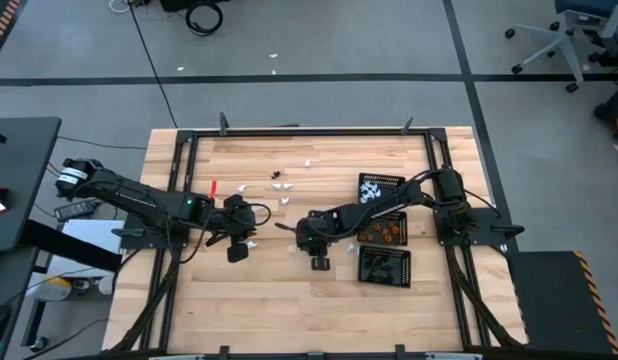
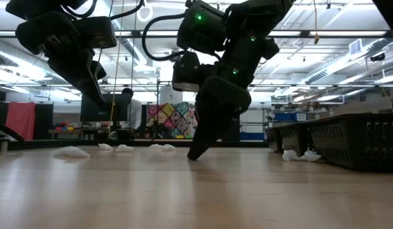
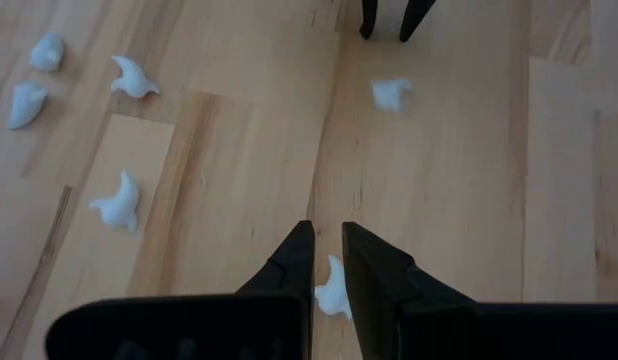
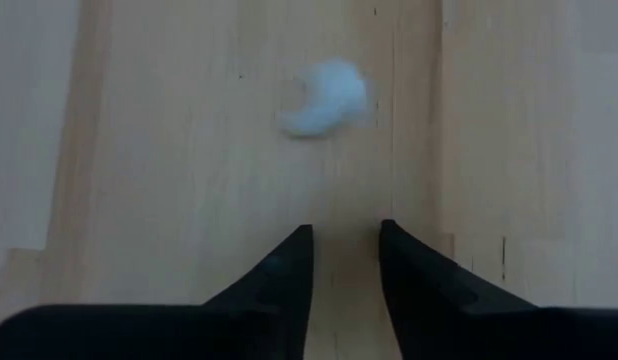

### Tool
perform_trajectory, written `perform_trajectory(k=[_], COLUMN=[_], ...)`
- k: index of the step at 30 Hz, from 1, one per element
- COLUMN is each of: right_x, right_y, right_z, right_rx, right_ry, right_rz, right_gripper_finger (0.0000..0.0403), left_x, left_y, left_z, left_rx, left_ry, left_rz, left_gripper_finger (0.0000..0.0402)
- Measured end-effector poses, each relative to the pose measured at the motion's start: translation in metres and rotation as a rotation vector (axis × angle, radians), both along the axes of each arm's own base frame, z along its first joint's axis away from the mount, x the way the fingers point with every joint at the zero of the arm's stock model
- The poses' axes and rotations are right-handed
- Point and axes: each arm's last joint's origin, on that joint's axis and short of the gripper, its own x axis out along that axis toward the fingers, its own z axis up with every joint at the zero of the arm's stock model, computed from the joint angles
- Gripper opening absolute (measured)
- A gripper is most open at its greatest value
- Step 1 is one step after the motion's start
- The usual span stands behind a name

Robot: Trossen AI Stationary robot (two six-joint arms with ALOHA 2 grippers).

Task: Sort Halloween decoration
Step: Put the white ghost toy into the top black bin

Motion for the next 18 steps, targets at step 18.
perform_trajectory(k=[18], right_x=[0.002], right_y=[-0.009], right_z=[0.006], right_rx=[0.129], right_ry=[-0.014], right_rz=[-0.061], right_gripper_finger=[0.0145], left_x=[-0.007], left_y=[-0.034], left_z=[-0.062], left_rx=[-0.203], left_ry=[-0.321], left_rz=[0.052], left_gripper_finger=[0.0094])
